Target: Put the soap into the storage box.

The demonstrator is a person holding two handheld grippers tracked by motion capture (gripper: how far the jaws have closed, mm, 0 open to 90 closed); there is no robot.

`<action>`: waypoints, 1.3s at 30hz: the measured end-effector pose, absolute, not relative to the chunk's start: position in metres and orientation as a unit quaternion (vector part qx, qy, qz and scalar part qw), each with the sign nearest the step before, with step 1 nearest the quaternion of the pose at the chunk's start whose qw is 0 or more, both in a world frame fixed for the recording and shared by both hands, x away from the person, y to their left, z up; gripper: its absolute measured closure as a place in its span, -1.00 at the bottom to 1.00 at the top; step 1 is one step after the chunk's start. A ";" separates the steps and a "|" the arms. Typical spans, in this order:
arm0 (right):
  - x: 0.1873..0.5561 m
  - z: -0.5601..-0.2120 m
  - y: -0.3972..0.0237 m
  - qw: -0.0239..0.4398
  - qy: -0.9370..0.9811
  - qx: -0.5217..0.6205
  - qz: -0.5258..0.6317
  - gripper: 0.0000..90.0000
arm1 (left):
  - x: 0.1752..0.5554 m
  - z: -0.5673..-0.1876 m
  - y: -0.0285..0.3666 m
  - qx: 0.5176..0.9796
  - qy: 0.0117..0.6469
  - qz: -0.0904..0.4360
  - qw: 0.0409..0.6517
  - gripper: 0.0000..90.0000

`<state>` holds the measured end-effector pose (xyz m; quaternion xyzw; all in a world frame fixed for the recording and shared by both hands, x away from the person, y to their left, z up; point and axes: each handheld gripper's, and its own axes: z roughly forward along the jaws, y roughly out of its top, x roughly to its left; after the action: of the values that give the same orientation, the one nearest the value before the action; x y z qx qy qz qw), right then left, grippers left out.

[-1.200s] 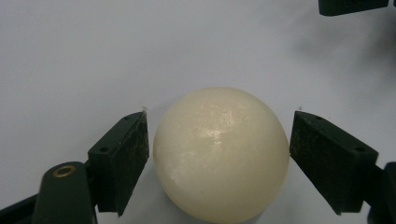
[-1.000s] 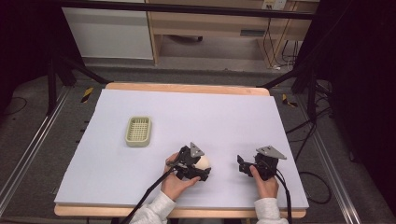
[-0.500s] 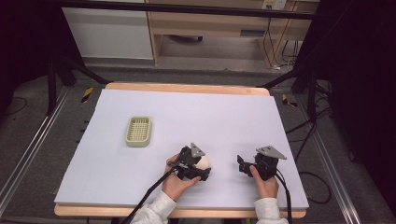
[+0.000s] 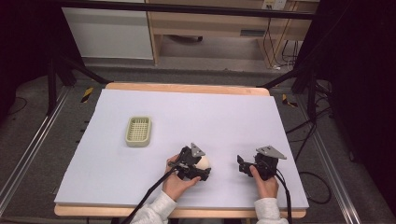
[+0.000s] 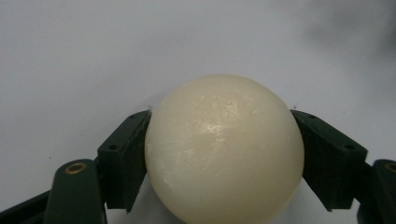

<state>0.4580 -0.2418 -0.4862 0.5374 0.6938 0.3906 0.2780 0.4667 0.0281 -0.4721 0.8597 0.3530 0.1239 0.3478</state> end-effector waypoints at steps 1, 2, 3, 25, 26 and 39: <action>0.458 -0.486 -0.242 0.278 0.694 0.537 0.391 -0.92 | 0.467 -0.472 0.028 0.859 0.353 0.124 0.348 -0.46; 0.458 -0.486 -0.242 0.278 0.694 0.537 0.391 -0.91 | 0.467 -0.472 0.028 0.859 0.353 0.124 0.348 -0.46; 0.458 -0.486 -0.242 0.279 0.694 0.537 0.391 -0.91 | 0.466 -0.472 0.028 0.860 0.354 0.124 0.346 -0.46; 0.458 -0.486 -0.242 0.276 0.693 0.537 0.392 -0.91 | 0.466 -0.465 0.035 0.857 0.358 0.120 0.350 -0.46; 0.458 -0.486 -0.242 0.277 0.693 0.537 0.393 -0.91 | 0.465 -0.463 0.037 0.856 0.359 0.121 0.351 -0.46; 0.458 -0.486 -0.242 0.277 0.694 0.537 0.392 -0.92 | 0.465 -0.457 0.046 0.856 0.358 0.123 0.352 -0.46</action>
<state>0.4575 -0.2420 -0.4858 0.5371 0.6935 0.3922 0.2770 0.4647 0.0460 -0.4571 0.8560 0.3583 0.1234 0.3517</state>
